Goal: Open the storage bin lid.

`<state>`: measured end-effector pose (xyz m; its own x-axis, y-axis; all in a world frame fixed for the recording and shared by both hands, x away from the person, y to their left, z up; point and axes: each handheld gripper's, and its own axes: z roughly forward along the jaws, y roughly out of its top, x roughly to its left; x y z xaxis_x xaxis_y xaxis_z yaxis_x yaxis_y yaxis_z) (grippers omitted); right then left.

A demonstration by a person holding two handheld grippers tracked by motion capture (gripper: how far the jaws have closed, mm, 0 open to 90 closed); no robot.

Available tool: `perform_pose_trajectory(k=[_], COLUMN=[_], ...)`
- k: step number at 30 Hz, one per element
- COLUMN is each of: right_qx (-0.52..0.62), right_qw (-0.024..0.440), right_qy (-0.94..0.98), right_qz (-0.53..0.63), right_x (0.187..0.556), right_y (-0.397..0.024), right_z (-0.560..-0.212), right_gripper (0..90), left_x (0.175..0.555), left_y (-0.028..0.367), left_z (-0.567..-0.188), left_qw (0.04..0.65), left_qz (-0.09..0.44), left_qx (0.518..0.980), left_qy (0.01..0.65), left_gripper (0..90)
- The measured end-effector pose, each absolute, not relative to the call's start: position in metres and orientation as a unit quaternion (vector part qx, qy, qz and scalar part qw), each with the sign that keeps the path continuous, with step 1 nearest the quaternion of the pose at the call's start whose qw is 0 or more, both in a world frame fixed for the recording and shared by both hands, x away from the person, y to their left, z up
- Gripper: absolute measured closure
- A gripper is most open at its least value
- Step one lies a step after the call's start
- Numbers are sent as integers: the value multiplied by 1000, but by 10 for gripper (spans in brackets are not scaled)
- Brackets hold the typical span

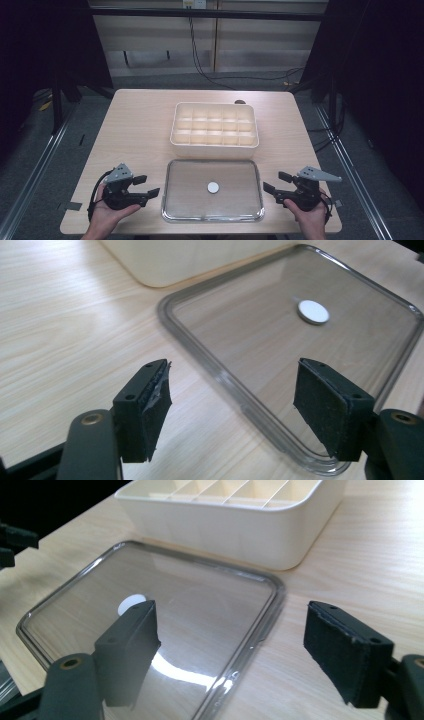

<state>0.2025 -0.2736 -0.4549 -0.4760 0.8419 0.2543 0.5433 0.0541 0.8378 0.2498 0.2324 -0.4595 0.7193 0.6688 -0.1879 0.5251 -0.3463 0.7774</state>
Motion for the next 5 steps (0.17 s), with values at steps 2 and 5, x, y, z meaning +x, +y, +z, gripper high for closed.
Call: perform_pose_trajectory(k=[2,5], right_qx=[489,488], right_qw=[162,168], right_qy=[707,704], right_qz=[485,488], right_x=[200,198], right_y=[-279,-284], right_z=[-453,-451], right_gripper=[208,203], left_x=[247,250], left_y=[238,242], left_z=[-462,-462], left_qw=[433,436], left_qz=[79,77], left_qx=[819,813], left_qy=[369,377], left_gripper=[298,296])
